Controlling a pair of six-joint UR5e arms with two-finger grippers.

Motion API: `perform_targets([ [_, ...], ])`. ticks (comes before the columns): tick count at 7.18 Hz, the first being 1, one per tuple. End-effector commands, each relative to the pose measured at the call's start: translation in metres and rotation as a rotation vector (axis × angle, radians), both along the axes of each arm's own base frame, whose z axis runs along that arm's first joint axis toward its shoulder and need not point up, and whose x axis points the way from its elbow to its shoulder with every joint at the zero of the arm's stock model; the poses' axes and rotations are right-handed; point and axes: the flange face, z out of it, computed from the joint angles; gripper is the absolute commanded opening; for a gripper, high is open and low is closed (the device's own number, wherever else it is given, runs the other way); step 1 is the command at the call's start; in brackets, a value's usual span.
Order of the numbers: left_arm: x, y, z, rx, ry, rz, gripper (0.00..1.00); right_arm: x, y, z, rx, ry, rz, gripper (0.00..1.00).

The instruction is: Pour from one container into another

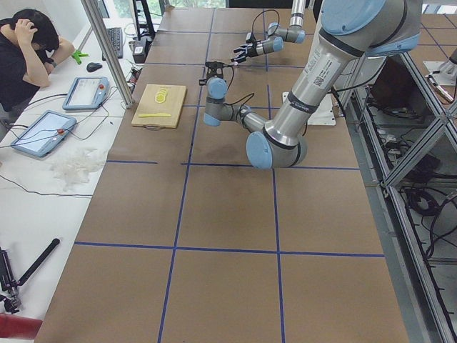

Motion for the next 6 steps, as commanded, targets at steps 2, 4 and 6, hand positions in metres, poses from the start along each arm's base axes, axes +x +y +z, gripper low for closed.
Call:
perform_targets([
  [2, -0.0035, 0.0027, 0.0031, 0.001, 0.001, 0.0, 0.0, -0.0226, -0.0019, 0.0009, 0.014, 0.004, 0.004, 0.97],
  [4, -0.0038, 0.003, 0.0025, 0.0, 0.002, 0.0, 0.0, -0.0207, -0.0019, 0.0027, 0.017, 0.013, 0.004, 0.89],
  [6, -0.0038, 0.003, 0.0025, 0.002, 0.002, 0.0, 0.0, -0.0201, -0.0018, 0.0034, 0.018, 0.017, 0.003, 0.37],
])
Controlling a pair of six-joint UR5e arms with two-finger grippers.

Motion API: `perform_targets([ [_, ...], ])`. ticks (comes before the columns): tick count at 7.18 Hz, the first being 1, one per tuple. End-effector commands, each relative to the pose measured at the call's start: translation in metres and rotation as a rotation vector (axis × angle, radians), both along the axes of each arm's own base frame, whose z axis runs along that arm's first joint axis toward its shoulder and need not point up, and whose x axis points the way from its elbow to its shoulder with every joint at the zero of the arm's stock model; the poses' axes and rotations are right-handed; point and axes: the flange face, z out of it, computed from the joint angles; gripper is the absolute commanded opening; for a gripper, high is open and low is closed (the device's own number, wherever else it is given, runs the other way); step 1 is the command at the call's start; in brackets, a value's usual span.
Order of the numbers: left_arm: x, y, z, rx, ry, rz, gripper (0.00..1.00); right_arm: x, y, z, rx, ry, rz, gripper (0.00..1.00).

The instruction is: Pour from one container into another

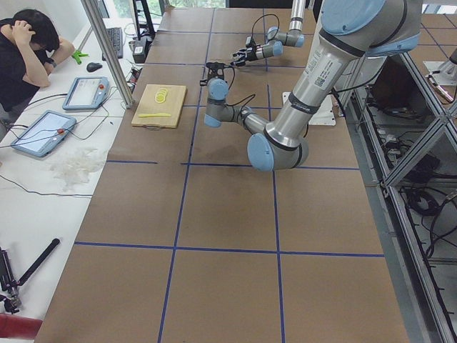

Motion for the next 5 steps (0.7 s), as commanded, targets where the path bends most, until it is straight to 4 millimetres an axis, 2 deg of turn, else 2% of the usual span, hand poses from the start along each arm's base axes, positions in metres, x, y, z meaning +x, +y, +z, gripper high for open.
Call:
perform_targets([
  [1, -0.0001, 0.0001, -0.0001, -0.001, 0.0, 0.0, 0.0, 0.001, 0.0008, 0.0019, 0.001, 0.009, -0.004, 0.0],
  [5, -0.0001, 0.0001, -0.0001, -0.001, 0.0, 0.0, 0.0, 0.0075, -0.0021, -0.0026, 0.005, -0.004, 0.005, 0.0],
])
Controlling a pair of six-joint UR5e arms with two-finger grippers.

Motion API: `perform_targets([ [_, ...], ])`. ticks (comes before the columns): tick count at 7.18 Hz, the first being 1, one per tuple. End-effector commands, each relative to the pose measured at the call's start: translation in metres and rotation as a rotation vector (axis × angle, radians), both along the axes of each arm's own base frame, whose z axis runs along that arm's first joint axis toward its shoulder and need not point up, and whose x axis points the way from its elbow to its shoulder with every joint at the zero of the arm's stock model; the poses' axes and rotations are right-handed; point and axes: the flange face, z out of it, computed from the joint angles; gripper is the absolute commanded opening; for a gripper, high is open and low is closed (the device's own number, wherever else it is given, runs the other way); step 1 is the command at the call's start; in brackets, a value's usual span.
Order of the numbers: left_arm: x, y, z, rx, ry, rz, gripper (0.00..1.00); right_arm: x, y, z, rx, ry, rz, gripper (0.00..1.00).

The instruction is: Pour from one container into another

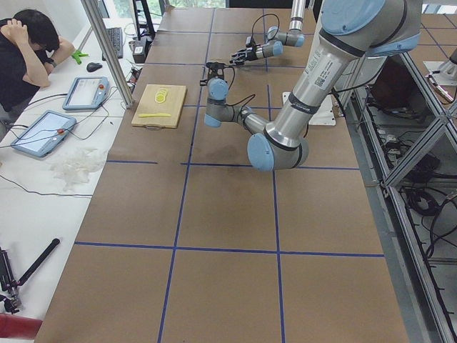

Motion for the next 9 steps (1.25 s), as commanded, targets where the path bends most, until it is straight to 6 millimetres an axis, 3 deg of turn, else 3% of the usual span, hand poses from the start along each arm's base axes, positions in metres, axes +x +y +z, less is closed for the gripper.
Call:
perform_targets([
  [1, 0.0, 0.0, 0.0, 0.0, 0.0, 0.0, 0.0, 0.006, -0.001, -0.023, 0.006, 0.009, -0.026, 0.0],
  [3, 0.0, 0.0, 0.0, 0.0, 0.0, 0.0, 0.0, 0.025, -0.019, -0.079, -0.008, -0.049, -0.063, 0.0],
  [5, 0.0, 0.0, 0.001, -0.001, -0.001, 0.0, 0.0, 0.053, -0.051, -0.098, 0.032, -0.075, -0.1, 0.0],
  [7, 0.0, 0.0, 0.001, -0.001, -0.001, 0.0, 0.0, 0.071, -0.066, -0.107, 0.107, 0.064, -0.17, 0.0],
  [9, 0.0, 0.0, 0.002, -0.003, -0.002, 0.0, 0.0, 0.076, -0.089, -0.138, 0.187, 0.199, -0.201, 0.0],
])
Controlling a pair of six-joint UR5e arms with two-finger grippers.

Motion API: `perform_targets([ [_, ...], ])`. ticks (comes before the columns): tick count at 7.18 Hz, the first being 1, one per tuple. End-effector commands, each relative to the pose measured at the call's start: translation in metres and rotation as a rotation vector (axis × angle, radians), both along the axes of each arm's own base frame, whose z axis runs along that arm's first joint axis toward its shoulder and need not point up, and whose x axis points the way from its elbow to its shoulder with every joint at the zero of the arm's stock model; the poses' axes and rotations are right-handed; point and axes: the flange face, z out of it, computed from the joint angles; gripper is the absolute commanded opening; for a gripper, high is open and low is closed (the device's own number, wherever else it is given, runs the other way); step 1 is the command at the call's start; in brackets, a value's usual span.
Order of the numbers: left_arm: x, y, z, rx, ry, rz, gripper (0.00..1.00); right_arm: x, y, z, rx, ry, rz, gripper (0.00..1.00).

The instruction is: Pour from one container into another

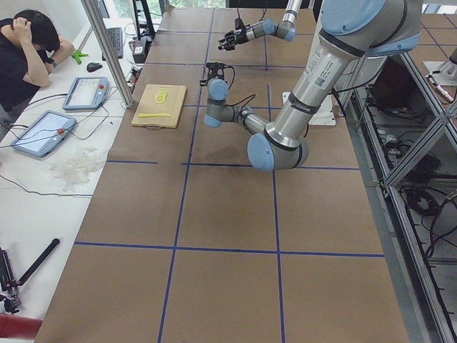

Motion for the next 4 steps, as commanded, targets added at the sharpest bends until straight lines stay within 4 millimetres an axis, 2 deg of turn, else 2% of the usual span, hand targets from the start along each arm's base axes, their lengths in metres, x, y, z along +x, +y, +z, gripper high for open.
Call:
perform_targets([
  [1, 0.0, 0.0, 0.0, -0.001, 0.0, 0.0, 0.0, -0.001, -0.026, -0.027, 0.041, 0.066, -0.065, 0.0],
  [3, 0.0, 0.0, 0.001, -0.002, -0.001, 0.0, 0.0, -0.013, -0.043, -0.07, 0.1, 0.086, -0.092, 0.0],
  [4, 0.0, 0.0, 0.001, -0.002, -0.003, 0.0, 0.0, -0.028, -0.048, -0.107, 0.134, 0.044, -0.103, 0.0],
])
